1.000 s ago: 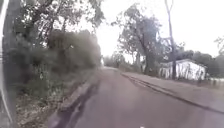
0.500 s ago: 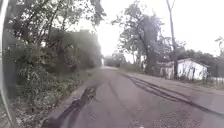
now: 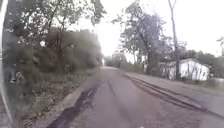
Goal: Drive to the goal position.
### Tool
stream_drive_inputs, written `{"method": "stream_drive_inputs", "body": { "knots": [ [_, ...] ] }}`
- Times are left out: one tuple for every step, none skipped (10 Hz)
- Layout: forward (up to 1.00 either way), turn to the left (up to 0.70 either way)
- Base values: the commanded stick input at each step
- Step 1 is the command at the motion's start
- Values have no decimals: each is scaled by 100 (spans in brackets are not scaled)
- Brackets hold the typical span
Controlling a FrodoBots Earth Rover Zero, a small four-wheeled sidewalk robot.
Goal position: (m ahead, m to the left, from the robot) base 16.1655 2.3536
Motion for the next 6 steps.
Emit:
{"method": "stream_drive_inputs", "body": {
  "knots": [
    [70,1],
    [70,1],
    [70,1],
    [70,1],
    [70,1],
    [70,1]
  ]
}}
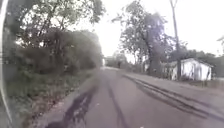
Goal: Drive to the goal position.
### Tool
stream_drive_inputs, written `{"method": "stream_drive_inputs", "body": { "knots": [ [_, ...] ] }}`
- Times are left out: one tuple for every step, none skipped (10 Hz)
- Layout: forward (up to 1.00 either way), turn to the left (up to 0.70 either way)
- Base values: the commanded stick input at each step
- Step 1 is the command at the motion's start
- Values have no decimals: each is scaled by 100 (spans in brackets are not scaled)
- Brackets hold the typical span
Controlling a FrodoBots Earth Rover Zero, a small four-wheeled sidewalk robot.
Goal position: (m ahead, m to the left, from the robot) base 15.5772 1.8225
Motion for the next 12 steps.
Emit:
{"method": "stream_drive_inputs", "body": {
  "knots": [
    [70,1],
    [70,1],
    [70,4],
    [70,10],
    [70,9],
    [70,7],
    [70,4],
    [70,1],
    [70,1],
    [70,1],
    [70,1],
    [70,1]
  ]
}}
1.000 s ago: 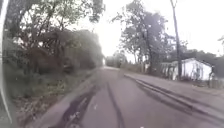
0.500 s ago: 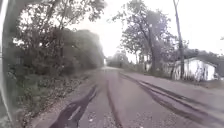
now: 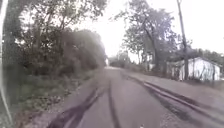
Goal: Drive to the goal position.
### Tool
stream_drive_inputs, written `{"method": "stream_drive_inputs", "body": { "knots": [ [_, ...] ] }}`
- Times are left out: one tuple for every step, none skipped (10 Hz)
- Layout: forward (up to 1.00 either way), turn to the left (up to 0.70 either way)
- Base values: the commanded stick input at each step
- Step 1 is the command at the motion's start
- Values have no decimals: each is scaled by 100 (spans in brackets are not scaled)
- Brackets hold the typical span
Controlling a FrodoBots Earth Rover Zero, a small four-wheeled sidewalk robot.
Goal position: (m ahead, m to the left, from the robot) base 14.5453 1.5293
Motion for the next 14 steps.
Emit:
{"method": "stream_drive_inputs", "body": {
  "knots": [
    [70,1],
    [70,1],
    [70,1],
    [70,1],
    [70,1],
    [70,1],
    [70,1],
    [70,1],
    [70,1],
    [70,1],
    [70,1],
    [70,1],
    [70,1],
    [70,1]
  ]
}}
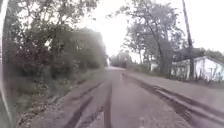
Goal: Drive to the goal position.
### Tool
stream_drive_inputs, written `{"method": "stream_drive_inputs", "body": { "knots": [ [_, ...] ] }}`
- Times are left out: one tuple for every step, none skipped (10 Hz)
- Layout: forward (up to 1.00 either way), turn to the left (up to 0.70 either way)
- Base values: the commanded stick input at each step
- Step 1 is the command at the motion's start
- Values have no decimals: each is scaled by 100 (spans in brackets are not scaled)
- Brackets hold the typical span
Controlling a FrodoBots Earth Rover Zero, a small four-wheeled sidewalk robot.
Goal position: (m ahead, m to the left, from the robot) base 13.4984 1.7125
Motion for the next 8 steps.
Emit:
{"method": "stream_drive_inputs", "body": {
  "knots": [
    [70,1],
    [70,1],
    [70,1],
    [70,1],
    [70,1],
    [70,1],
    [70,1],
    [70,1]
  ]
}}
